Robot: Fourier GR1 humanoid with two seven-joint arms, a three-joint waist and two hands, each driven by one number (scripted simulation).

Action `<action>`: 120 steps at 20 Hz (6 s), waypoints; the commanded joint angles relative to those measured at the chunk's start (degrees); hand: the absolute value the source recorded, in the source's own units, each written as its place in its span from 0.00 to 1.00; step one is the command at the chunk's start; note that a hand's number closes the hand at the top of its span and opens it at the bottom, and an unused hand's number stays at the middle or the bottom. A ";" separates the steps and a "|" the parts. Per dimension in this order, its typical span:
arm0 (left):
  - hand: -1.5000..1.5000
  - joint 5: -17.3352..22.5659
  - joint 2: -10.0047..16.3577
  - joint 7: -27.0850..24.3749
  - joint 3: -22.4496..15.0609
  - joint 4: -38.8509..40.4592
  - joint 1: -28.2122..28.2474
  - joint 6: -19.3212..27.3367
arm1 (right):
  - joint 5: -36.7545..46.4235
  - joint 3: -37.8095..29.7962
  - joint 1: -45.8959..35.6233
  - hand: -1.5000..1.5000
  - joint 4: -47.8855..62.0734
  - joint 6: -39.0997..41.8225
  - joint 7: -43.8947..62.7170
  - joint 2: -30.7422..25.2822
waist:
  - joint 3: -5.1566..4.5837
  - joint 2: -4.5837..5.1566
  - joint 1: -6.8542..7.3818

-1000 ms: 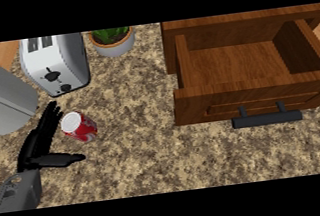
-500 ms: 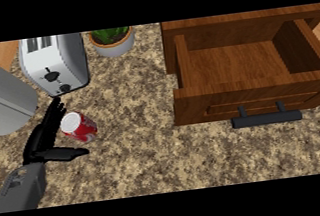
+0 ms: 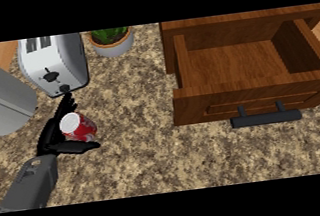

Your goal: Pick up the can, place it into the drawer and close the drawer

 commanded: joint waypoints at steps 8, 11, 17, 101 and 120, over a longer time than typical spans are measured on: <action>0.00 -0.54 -2.78 -2.37 -1.38 0.57 -2.34 0.01 | 0.76 -0.36 1.38 0.00 0.97 -0.02 -3.08 1.40 | 0.02 -0.03 0.13; 1.00 0.21 -0.66 0.05 -0.68 1.82 -4.98 -3.34 | 1.43 1.44 -1.45 0.00 0.99 -1.61 -1.21 1.63 | 0.01 0.03 0.16; 1.00 2.54 -2.15 2.64 -0.92 -3.12 -3.04 -6.05 | -0.66 -0.42 2.79 0.00 -2.91 0.93 0.23 1.47 | 0.04 -0.11 0.28; 1.00 30.16 -15.31 41.78 -42.65 -9.21 -52.23 49.87 | -3.79 -2.89 -4.82 0.00 -1.46 0.99 4.47 -2.23 | 0.20 0.96 -4.88; 0.00 34.02 -15.31 35.96 -49.34 -2.94 -50.24 54.71 | -1.58 -0.61 -8.27 0.00 -1.64 -0.60 4.31 -1.27 | 0.21 1.85 -7.30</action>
